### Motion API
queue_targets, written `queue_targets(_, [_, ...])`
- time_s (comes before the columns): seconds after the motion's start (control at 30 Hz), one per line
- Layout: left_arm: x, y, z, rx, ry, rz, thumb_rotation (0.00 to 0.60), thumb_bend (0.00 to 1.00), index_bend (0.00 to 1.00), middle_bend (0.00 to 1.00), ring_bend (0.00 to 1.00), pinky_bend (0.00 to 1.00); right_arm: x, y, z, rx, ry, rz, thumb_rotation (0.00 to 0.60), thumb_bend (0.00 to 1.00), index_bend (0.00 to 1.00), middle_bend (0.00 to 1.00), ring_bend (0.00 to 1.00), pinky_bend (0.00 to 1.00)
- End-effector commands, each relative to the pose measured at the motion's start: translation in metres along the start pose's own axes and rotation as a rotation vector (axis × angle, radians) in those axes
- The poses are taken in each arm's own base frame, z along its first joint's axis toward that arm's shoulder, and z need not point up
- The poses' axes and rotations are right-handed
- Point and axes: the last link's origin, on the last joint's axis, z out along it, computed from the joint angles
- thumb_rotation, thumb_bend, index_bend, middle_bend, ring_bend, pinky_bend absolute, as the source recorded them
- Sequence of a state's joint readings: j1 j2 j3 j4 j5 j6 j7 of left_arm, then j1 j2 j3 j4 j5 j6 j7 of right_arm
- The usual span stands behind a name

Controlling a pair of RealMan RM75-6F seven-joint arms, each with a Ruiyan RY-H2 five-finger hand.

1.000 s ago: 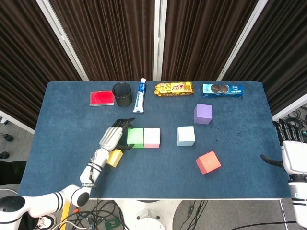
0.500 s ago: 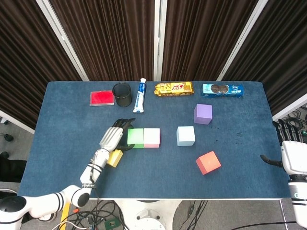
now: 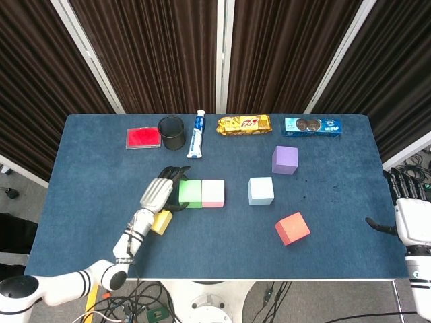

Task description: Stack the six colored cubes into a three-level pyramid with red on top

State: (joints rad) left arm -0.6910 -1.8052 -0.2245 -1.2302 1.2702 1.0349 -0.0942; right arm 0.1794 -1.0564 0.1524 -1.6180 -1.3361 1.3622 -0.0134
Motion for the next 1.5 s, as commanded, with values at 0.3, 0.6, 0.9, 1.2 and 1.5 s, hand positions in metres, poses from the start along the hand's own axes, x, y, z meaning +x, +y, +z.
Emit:
queue_targets(0.3, [0.0004, -0.0007, -0.0006, 0.003, 0.001, 0.003, 0.600, 0.24, 0.08, 0.40, 0.07, 0.07, 0.0008, 0.0009, -0.0002, -0.004, 0.002, -0.001, 0.600, 0.00, 0.00, 0.00, 0.00, 0.00])
queue_targets(0.6, [-0.0002, 0.0005, -0.0006, -0.001, 0.001, 0.003, 0.600, 0.24, 0.08, 0.41, 0.07, 0.07, -0.0006, 0.0005, -0.0005, -0.003, -0.003, -0.003, 0.600, 0.00, 0.00, 0.00, 0.00, 0.00])
queue_targets(0.9, [-0.0044, -0.0007, -0.0010, 0.001, -0.007, 0.010, 0.600, 0.24, 0.08, 0.40, 0.07, 0.07, -0.0017, 0.0012, -0.0007, -0.005, -0.007, -0.004, 0.600, 0.00, 0.00, 0.00, 0.00, 0.00])
queue_targets(1.2, [-0.0054, 0.0000, -0.0027, -0.023, -0.054, 0.014, 0.600, 0.24, 0.08, 0.22, 0.07, 0.06, -0.0023, 0.0026, -0.0010, -0.013, -0.013, -0.004, 0.600, 0.00, 0.00, 0.00, 0.00, 0.00])
queue_targets(1.5, [-0.0042, 0.0001, -0.0032, -0.024, -0.051, 0.001, 0.600, 0.23, 0.08, 0.12, 0.01, 0.05, -0.0023, 0.0023, -0.0008, -0.015, -0.013, -0.005, 0.600, 0.00, 0.00, 0.00, 0.00, 0.00])
